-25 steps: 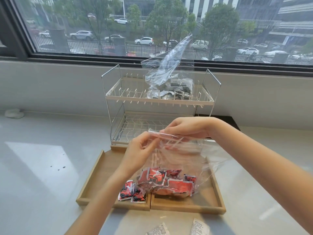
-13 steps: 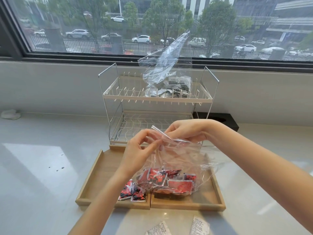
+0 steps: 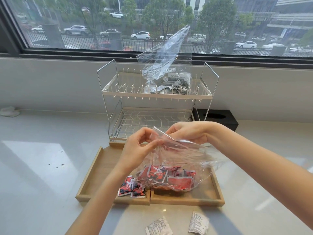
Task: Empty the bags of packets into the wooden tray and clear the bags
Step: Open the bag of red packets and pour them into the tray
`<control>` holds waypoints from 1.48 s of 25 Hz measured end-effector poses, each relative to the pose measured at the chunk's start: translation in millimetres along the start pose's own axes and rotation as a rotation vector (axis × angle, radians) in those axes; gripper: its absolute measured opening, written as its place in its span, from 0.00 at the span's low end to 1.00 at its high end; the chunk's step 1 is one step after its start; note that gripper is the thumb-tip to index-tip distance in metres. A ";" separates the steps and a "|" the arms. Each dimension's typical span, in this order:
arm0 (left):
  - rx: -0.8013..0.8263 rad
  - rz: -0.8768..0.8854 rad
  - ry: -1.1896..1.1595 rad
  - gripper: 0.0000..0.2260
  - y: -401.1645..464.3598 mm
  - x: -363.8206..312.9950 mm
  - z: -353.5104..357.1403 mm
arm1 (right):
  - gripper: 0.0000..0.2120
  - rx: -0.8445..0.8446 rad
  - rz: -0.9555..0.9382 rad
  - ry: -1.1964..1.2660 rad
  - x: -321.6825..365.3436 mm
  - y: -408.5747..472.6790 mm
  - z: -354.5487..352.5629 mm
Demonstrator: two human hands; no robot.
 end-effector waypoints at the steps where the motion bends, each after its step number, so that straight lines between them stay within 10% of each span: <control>1: 0.015 -0.007 -0.001 0.07 0.2 0.7 1.6 | 0.08 -0.005 -0.008 -0.012 1.6 -1.0 0.1; 8: -0.013 -0.030 0.001 0.04 -3.3 8.3 -8.6 | 0.09 -0.120 -0.218 0.080 42.3 -30.0 -31.5; 17: 0.001 0.029 -0.021 0.06 -4.9 -9.5 0.7 | 0.18 -0.183 -0.002 0.086 -7.7 -29.2 -28.7; 30: -0.008 0.081 -0.019 0.06 0.6 -15.9 2.1 | 0.07 -0.557 -0.449 -0.031 53.9 -79.4 -72.1; 37: -0.047 0.092 -0.036 0.06 0.5 -15.8 1.5 | 0.28 -0.338 0.061 -0.105 -39.3 -57.8 -68.5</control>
Point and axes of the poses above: each hand's wrist, its own y-axis towards the middle knuckle, its own z-axis out of the palm, x = y × z, the point moved 8 cm from there along y, towards the middle knuckle, and after that the axes turned 3 degrees about y, right-handed, at the moved point
